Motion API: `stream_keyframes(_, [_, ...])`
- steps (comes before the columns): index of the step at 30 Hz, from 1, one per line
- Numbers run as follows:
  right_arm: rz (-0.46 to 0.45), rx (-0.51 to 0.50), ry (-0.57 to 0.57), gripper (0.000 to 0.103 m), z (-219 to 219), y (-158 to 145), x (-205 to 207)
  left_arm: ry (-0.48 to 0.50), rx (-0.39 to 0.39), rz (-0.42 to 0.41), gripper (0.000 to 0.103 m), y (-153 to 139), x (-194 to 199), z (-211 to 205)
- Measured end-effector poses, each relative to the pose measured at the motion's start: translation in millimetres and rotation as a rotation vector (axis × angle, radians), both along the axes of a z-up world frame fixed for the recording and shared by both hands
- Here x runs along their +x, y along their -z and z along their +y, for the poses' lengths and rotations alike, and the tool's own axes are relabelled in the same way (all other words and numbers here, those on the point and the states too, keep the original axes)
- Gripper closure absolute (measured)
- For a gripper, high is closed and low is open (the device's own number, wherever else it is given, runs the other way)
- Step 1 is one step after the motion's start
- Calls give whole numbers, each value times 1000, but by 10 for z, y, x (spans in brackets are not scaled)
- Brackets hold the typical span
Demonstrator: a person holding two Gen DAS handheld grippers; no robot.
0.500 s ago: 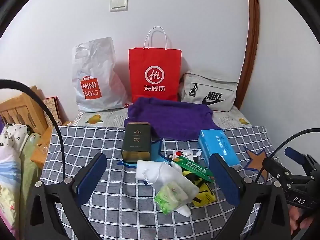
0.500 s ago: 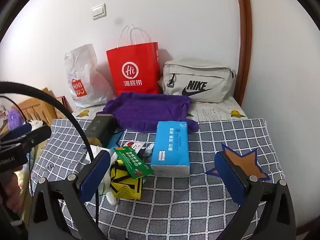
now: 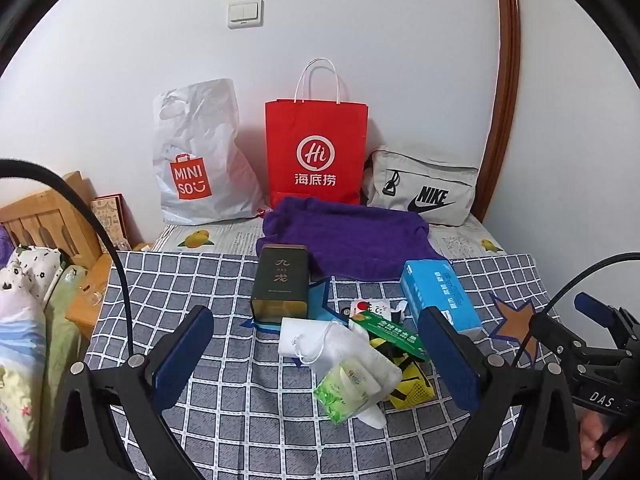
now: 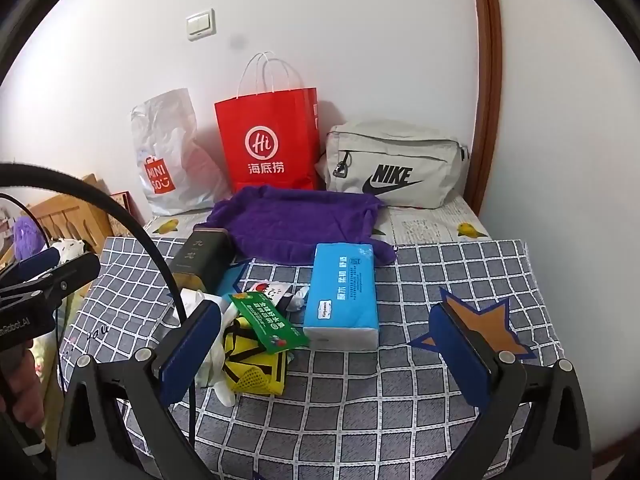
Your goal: Organize soft objects
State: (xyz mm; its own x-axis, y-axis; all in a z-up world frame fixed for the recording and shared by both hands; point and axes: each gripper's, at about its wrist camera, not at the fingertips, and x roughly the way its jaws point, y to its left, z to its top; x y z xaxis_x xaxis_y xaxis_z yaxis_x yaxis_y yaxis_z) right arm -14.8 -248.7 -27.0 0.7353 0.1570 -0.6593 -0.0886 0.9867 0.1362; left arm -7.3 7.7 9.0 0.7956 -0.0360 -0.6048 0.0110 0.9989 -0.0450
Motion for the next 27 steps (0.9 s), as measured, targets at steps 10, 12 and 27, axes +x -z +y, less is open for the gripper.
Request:
stream_keyframes(10, [-7, -11, -15, 1, 84, -16, -15, -10, 15, -3, 0, 71, -36, 7])
stream_keyframes(12, [-9, -12, -16, 1, 97, -17, -23, -7, 16, -2, 0, 80, -44, 5])
stream_keyframes(27, [-18, -12, -28, 1, 144, -17, -69, -8, 25, -4, 0, 103, -61, -13])
